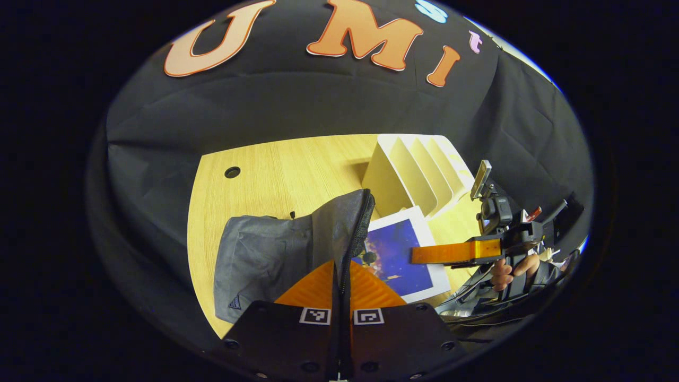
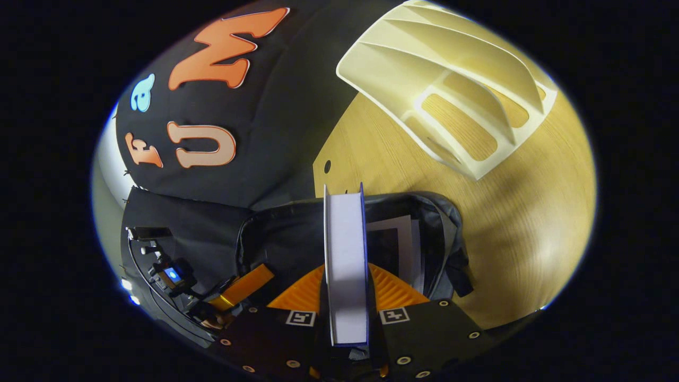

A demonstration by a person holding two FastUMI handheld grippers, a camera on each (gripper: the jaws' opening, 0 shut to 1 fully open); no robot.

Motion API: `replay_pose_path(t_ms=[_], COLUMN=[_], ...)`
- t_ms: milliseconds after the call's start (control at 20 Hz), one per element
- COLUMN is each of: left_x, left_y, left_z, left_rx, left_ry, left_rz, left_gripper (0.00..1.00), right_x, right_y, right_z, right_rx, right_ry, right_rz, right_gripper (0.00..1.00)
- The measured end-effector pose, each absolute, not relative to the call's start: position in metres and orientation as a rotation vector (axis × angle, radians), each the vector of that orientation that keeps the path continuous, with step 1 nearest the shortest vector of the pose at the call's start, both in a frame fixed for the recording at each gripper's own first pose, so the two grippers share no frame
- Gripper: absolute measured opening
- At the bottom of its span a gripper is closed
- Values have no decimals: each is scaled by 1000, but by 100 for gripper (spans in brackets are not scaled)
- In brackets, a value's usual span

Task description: Open the schoolbag, grab two books from the bookshelf and put them into the schoolbag.

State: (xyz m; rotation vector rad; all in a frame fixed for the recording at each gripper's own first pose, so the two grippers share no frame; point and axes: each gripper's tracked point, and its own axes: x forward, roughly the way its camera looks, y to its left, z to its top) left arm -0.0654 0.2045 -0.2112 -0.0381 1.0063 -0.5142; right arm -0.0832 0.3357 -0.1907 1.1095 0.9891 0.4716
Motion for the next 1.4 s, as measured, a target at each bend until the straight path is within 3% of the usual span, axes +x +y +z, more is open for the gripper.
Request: replay_pose_path(t_ms=[600,1000,1200,1350,1400], left_x=[-81,-82,-83,-82,-82], left_y=[166,162,167,169,167], left_z=[-209,-213,-224,-230,-231], left_rx=[28,17,-12,-1,0], left_ry=[1013,1004,1007,1000,1001], left_rz=[-586,-591,-596,-564,-553], left_gripper=[2,1,1,1,2], right_x=[-80,-75,-84,-81,-79], right_y=[385,406,386,367,357], right_z=[-214,-230,-260,-253,-251], right_rx=[1121,1065,820,764,747], right_ry=[914,1004,1086,1058,1047], right_rz=[507,492,435,432,427], right_gripper=[29,33,56,82,74])
